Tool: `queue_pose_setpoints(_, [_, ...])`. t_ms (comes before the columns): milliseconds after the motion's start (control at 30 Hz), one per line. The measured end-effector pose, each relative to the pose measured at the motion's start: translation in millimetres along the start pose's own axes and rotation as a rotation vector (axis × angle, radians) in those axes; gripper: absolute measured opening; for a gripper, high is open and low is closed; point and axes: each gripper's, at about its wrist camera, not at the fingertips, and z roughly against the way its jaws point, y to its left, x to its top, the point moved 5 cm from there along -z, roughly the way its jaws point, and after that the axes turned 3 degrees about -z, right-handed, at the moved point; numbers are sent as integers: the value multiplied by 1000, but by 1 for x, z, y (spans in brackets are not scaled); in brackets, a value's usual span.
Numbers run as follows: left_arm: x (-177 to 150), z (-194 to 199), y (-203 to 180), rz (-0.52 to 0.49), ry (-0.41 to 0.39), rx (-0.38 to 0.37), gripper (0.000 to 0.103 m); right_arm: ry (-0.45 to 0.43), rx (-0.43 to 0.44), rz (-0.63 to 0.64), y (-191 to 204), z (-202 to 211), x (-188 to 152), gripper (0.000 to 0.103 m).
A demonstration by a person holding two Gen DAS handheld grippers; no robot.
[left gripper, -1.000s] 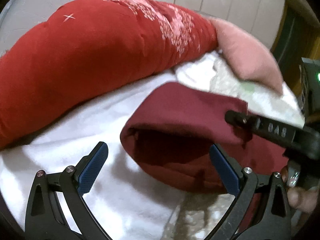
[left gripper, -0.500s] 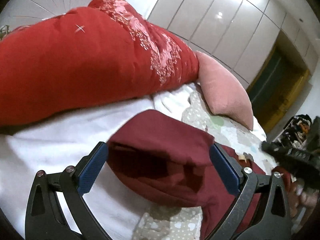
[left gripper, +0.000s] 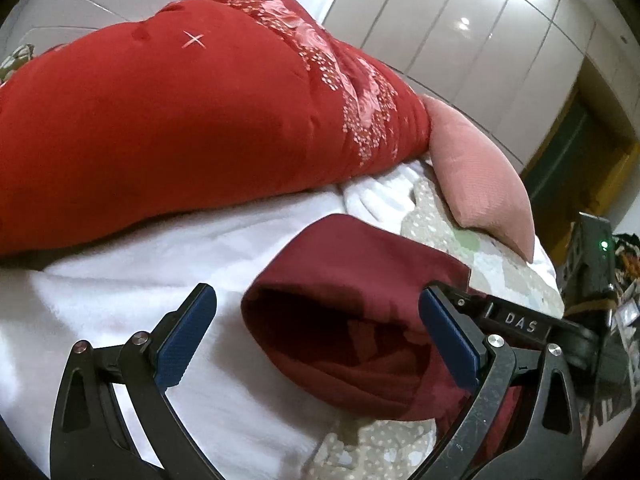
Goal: Fold small clothes
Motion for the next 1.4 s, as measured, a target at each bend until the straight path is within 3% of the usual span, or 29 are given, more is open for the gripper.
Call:
queue_pose_setpoints(133, [1, 2, 1, 11, -11, 1, 102, -108, -33, 58, 6, 28, 6, 12])
queue_pose_setpoints(267, [1, 7, 1, 22, -31, -5, 102, -219, -64, 75, -10, 88, 16, 12])
queue_pose_setpoints(500, [-8, 0, -18, -34, -2, -6, 102, -253, -23, 17, -50, 161, 19, 12])
queue_pose_setpoints(633, [-10, -2, -24, -53, 2, -5, 102, -309, -60, 42, -65, 194, 15, 12])
queue_pose_setpoints(733, [-12, -5, -25, -55, 13, -7, 102, -290, -138, 0, -99, 198, 8, 12])
queue_pose_setpoints(867, [-14, -6, -29, -74, 19, -8, 102, -123, -242, -108, -150, 173, -9, 15])
queue_pose_setpoints(933, [-16, -7, -34, -78, 24, -27, 102, -133, -265, -151, -167, 178, -16, 15])
queue_pose_setpoints(1033, [-20, -10, -45, -114, 35, -42, 102, -166, -248, -177, -172, 192, -20, 15])
queue_pose_setpoints(1167, [-27, -15, -55, -167, 60, -31, 102, -150, -196, -151, -154, 195, -30, 19])
queue_pose_setpoints(1267, [-28, -16, -56, -167, 65, -35, 102, -134, -201, -160, -151, 195, -44, 27])
queue_pose_setpoints(1400, [-28, -17, -55, -156, 64, -36, 102, -115, -156, -216, -156, 193, -62, 27])
